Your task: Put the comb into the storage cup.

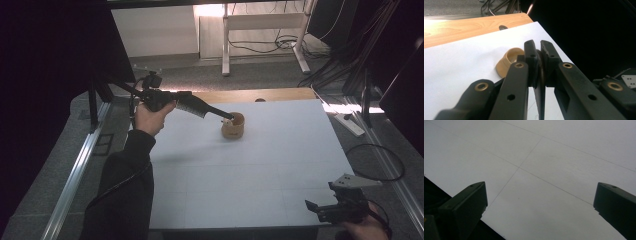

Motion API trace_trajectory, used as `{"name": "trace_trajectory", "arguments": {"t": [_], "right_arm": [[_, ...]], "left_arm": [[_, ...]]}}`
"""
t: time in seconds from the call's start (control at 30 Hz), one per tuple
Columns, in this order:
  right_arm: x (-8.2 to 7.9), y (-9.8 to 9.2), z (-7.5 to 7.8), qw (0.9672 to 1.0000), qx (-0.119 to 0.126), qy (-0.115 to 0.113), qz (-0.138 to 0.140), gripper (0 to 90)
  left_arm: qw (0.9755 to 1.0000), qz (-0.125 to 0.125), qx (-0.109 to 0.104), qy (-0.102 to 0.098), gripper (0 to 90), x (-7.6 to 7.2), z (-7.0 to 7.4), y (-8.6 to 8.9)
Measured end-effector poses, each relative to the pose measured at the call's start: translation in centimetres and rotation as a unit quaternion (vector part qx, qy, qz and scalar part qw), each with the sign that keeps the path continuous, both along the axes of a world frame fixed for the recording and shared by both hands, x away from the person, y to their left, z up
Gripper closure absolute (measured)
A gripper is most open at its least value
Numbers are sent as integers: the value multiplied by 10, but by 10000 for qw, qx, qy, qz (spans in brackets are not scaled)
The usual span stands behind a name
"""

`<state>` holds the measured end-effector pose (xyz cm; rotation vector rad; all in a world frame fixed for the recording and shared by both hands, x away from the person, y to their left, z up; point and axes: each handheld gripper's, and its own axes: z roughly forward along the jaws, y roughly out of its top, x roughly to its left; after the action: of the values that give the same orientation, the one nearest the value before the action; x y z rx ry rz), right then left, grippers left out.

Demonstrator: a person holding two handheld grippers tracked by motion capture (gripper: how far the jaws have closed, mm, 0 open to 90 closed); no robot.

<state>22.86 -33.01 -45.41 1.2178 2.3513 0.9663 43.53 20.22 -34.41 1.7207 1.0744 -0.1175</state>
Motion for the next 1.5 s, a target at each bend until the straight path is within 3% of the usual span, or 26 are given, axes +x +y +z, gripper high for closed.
{"name": "trace_trajectory", "arguments": {"t": [0.5,1.5], "right_arm": [[0,0,0,10000,-2,1,33,0],[0,2,-1,9999,-57,46,137,0]], "left_arm": [[9999,49,151,-14,834,21,-2,-16],[9985,86,504,173,834,43,-27,-36]]}}
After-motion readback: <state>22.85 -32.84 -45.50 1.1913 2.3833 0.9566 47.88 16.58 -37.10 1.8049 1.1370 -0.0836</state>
